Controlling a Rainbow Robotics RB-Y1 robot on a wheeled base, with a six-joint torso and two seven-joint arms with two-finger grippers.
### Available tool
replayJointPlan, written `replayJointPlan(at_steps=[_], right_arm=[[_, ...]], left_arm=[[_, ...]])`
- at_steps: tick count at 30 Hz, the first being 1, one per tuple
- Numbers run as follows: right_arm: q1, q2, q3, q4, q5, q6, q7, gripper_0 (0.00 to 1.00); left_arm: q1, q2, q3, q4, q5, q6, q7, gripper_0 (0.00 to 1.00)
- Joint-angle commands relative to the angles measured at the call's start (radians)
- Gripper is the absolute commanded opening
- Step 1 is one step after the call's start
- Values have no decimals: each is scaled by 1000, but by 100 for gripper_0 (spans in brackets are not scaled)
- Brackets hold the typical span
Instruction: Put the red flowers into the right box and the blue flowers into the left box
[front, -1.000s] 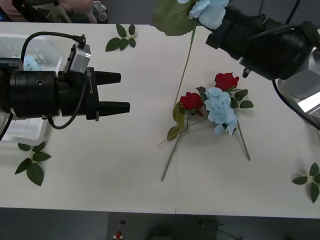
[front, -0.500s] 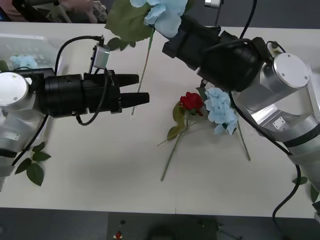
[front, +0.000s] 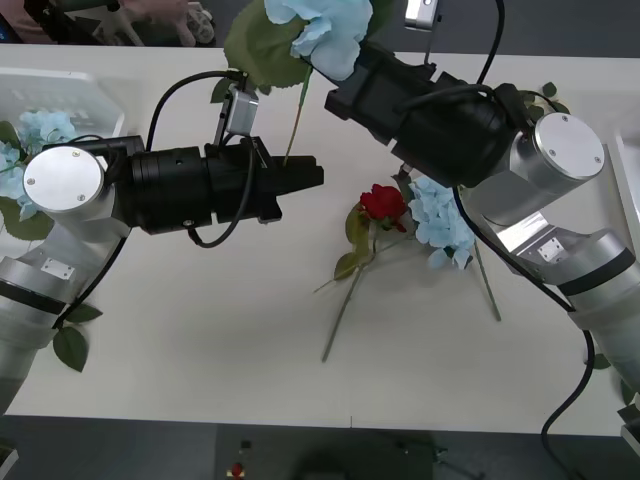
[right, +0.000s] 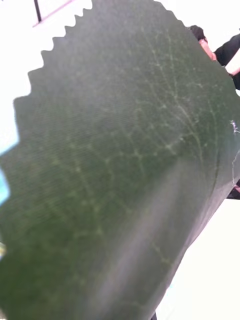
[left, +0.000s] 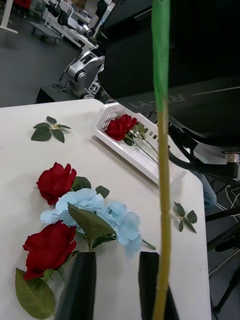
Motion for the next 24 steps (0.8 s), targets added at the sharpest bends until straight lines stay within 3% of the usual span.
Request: replayJointPlan(at_steps=[1, 9, 10, 13, 15, 20, 24], right_arm=[[-37, -9, 2, -19, -1, -5, -38, 0], [-37, -16, 4, -19, -1, -1, -50, 3], [-37, -17, 4, -19, -1, 1, -53, 27], [-37, -20, 4, -21, -1, 4, -61, 47], [-37, -20, 4, -21, -1, 6, -66, 49], [-37, -25, 5, -19, 0, 15, -76, 86], [-40, -28, 4, -21, -1, 15, -87, 96]], left_arm=[[-20, 2, 22, -23, 2, -7, 8, 0], [-20, 13, 22, -23, 5, -7, 5, 0], [-19, 16, 22, -23, 13, -7, 7, 0], [-13, 43, 24, -23, 34, -7, 7, 0], [-3, 73, 31, -23, 56, -7, 5, 0], [29, 212, 60, -23, 158, -7, 5, 0], [93, 410, 93, -23, 290, -7, 8, 0]])
